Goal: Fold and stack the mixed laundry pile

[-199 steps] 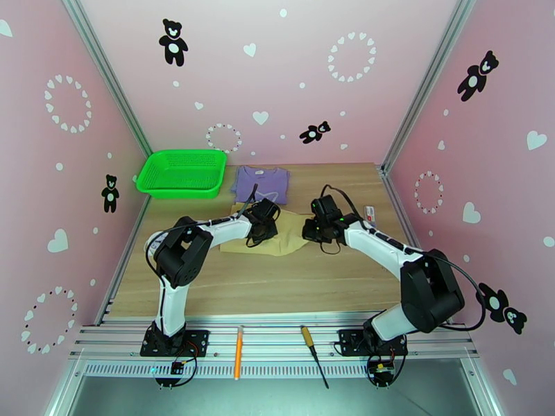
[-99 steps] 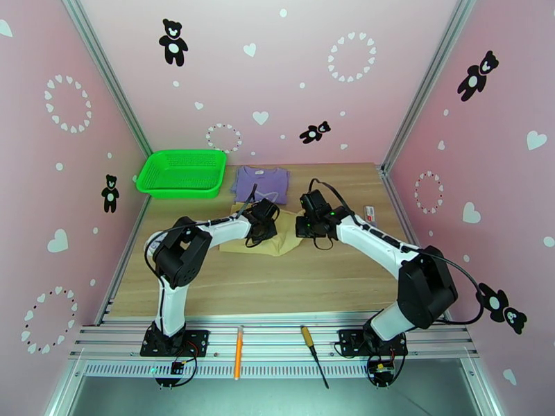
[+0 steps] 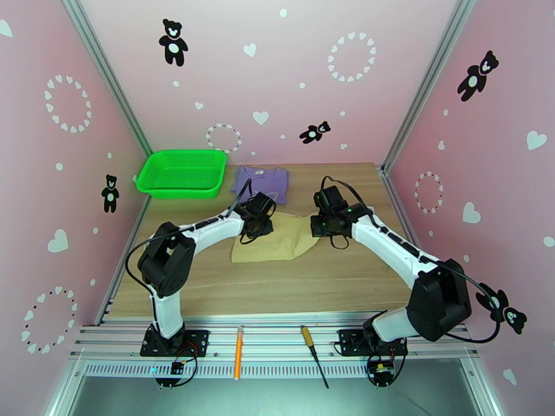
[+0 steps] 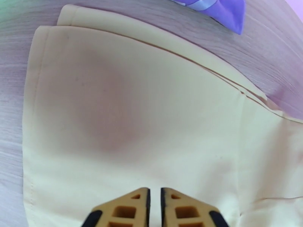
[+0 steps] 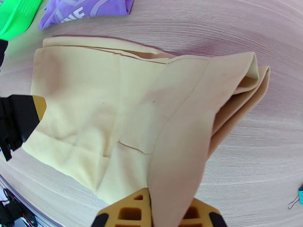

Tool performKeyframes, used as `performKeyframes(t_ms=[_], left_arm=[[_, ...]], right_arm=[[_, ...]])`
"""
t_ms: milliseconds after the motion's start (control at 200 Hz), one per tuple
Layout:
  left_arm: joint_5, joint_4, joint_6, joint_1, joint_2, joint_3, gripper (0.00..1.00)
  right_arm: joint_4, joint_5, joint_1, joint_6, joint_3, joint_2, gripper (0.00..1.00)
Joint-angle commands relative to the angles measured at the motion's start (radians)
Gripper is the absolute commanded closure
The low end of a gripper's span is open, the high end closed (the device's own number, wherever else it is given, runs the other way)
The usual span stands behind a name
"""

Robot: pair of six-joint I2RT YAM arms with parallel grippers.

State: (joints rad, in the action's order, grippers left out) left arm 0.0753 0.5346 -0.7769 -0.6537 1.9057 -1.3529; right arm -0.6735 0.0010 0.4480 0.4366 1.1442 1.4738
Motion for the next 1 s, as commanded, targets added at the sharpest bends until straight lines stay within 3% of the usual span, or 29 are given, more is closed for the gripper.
performKeyframes(t_ms=[0, 270, 580, 776, 996], left_arm=[[-0.038, -0.021, 0.007, 0.015, 0.016, 0.020, 0.91], [-0.102, -0.100, 0.007, 0.047, 0.046, 0.071, 0.93], [-0.141, -0.142, -0.005, 0.055, 0.083, 0.100, 0.95], [-0.156, -0.174, -0.015, 0.055, 0.113, 0.116, 0.98], [-0.166, -0.198, -0.019, 0.054, 0.130, 0.130, 0.98]], right_arm=[[-0.013, 0.005, -0.009, -0.110, 0.012, 0.024, 1.00], [-0.003, 0.077, -0.071, -0.275, 0.016, 0.033, 1.00], [-0.015, 0.070, -0.101, -0.294, 0.079, 0.060, 1.00], [0.006, -0.027, -0.060, -0.233, 0.109, 0.073, 1.00], [0.054, -0.080, 0.055, -0.144, 0.123, 0.099, 1.00]])
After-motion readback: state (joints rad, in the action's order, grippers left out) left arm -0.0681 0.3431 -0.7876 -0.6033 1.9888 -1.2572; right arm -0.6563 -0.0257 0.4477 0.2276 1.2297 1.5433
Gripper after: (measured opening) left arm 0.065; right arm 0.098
